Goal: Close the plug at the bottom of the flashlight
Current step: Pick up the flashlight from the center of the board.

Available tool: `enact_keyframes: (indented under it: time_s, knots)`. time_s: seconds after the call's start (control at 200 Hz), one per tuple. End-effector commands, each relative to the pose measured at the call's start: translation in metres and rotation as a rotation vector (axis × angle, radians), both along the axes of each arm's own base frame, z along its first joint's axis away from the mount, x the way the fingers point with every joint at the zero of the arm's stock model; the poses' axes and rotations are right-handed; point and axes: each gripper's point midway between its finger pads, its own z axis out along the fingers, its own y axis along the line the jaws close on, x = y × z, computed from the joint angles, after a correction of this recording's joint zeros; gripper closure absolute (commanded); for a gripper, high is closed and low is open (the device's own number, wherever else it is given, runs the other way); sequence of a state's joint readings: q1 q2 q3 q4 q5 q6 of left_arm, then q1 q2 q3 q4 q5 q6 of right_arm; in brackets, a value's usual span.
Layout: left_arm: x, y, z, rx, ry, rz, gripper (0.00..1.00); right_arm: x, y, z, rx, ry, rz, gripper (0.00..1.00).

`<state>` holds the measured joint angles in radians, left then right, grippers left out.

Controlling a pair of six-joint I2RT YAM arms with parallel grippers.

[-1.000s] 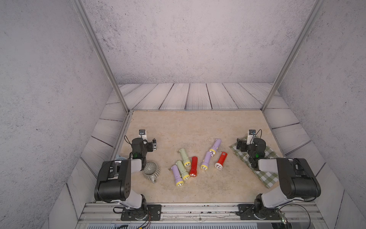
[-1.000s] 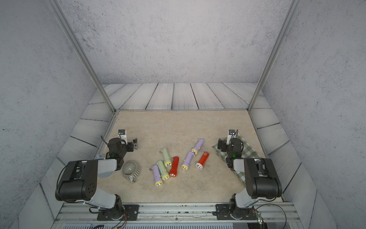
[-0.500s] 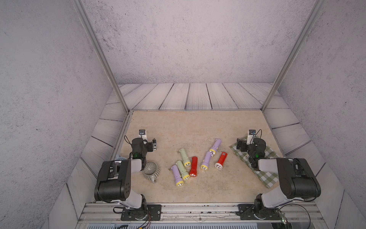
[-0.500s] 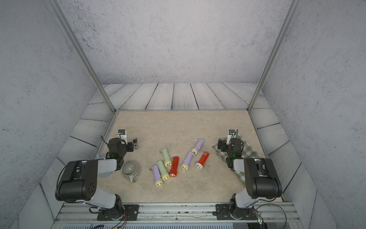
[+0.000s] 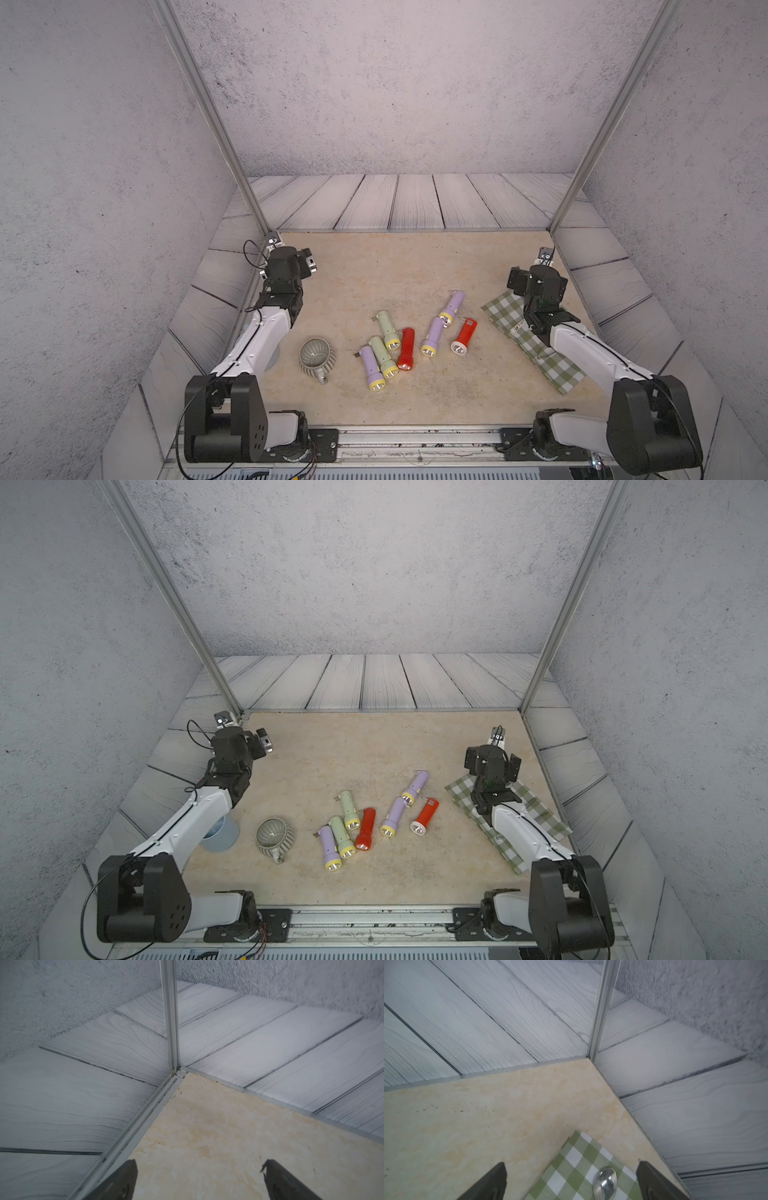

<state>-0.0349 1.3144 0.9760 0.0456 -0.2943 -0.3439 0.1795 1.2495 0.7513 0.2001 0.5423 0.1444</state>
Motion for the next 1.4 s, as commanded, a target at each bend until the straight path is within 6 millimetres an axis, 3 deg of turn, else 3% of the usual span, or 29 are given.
enact_keyframes:
  time_s: [0.0,0.105,0.275,0.345,0.445,0.53,0.666,0.741,0.796,0.956,1.031,1.081,1.236,1.396]
  knots:
    - [-0.018,-0.015,-0.002,-0.191,0.116,-0.004,0.02,-0.017,0.007,0.025,-0.153,0.065,-0.082,0.01]
    - [-0.017,-0.037,0.013,-0.27,0.111,-0.125,0.02,-0.017,0.036,0.044,-0.151,0.08,-0.009,0.01]
    - [-0.052,-0.008,-0.007,-0.546,0.144,0.128,0.02,-0.021,0.074,0.049,-0.098,0.124,0.129,0.01]
    - [-0.049,-0.014,-0.002,-0.565,0.119,0.036,0.02,-0.026,0.088,0.043,-0.09,0.165,0.184,0.0]
    - [-0.059,-0.017,0.004,-0.502,0.199,-0.005,0.02,-0.033,0.11,0.028,-0.036,0.241,0.283,0.07]
    - [-0.063,-0.036,0.01,-0.49,0.241,-0.129,0.02,-0.041,0.13,0.009,0.039,0.321,0.366,0.14]
    - [-0.081,-0.077,0.008,-0.509,0.28,-0.363,0.02,-0.06,0.155,-0.021,0.092,0.417,0.449,0.4]
    - [-0.098,-0.091,-0.008,-0.383,0.382,-0.381,0.02,-0.072,0.167,-0.032,0.088,0.452,0.488,0.58]
    - [-0.11,-0.104,-0.022,-0.237,0.467,-0.379,0.02,-0.079,0.174,-0.041,0.07,0.481,0.508,0.61]
    - [-0.128,-0.145,-0.073,-0.156,0.68,-0.477,0.0,-0.092,0.181,-0.062,0.081,0.543,0.543,0.6]
    - [-0.136,-0.161,-0.099,-0.157,0.781,-0.516,0.2,-0.098,0.183,-0.07,0.091,0.565,0.56,0.56]
    - [-0.144,-0.172,-0.115,-0.201,0.867,-0.538,0.27,-0.102,0.184,-0.073,0.097,0.57,0.577,0.5]
    - [-0.159,-0.202,-0.156,-0.134,1.011,-0.559,0.21,-0.113,0.184,-0.083,0.127,0.559,0.614,0.46]
    - [-0.162,-0.229,-0.171,-0.092,1.074,-0.597,0.2,-0.118,0.181,-0.082,0.147,0.552,0.609,0.43]
